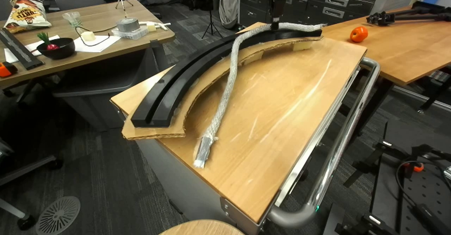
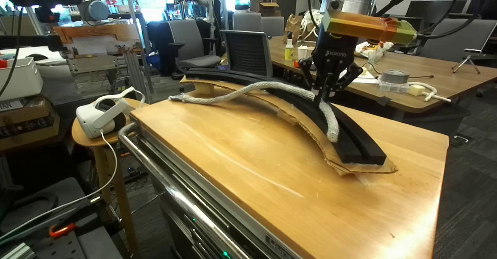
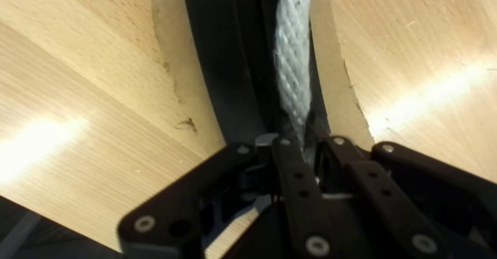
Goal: Lay the rope on the black board
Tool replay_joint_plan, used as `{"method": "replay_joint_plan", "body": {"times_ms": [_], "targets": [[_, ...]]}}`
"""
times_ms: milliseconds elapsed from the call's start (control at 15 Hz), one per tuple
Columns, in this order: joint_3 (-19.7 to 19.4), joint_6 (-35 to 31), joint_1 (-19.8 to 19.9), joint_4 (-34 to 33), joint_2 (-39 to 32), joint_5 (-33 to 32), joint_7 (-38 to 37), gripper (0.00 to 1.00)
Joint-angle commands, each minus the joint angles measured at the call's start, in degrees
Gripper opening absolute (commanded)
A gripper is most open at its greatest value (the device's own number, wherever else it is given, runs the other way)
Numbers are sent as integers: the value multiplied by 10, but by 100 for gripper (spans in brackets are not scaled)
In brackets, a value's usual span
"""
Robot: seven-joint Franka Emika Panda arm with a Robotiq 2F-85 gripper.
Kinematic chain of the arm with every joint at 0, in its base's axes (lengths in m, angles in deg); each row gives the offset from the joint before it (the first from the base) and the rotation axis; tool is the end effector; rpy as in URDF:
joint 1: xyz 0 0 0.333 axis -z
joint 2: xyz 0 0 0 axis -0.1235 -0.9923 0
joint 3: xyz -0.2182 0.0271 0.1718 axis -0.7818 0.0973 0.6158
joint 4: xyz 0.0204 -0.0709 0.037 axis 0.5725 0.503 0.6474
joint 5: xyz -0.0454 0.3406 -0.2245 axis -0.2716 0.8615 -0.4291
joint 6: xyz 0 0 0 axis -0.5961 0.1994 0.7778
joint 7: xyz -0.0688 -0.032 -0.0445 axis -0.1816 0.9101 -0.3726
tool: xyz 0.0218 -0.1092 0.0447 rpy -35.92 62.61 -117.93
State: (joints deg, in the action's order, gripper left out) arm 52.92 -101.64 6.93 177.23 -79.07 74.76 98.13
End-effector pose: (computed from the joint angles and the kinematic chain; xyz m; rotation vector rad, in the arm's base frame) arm 0.6422 -0.1860 0.3101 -2.8658 -1.0982 0.1838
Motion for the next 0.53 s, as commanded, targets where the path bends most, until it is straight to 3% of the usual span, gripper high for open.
{"method": "replay_joint_plan", "body": {"times_ms": [0, 467], "targets": [[-2, 5, 2, -5, 0, -8, 17, 3], [-7, -8, 1, -3, -2, -36, 33, 3]]}}
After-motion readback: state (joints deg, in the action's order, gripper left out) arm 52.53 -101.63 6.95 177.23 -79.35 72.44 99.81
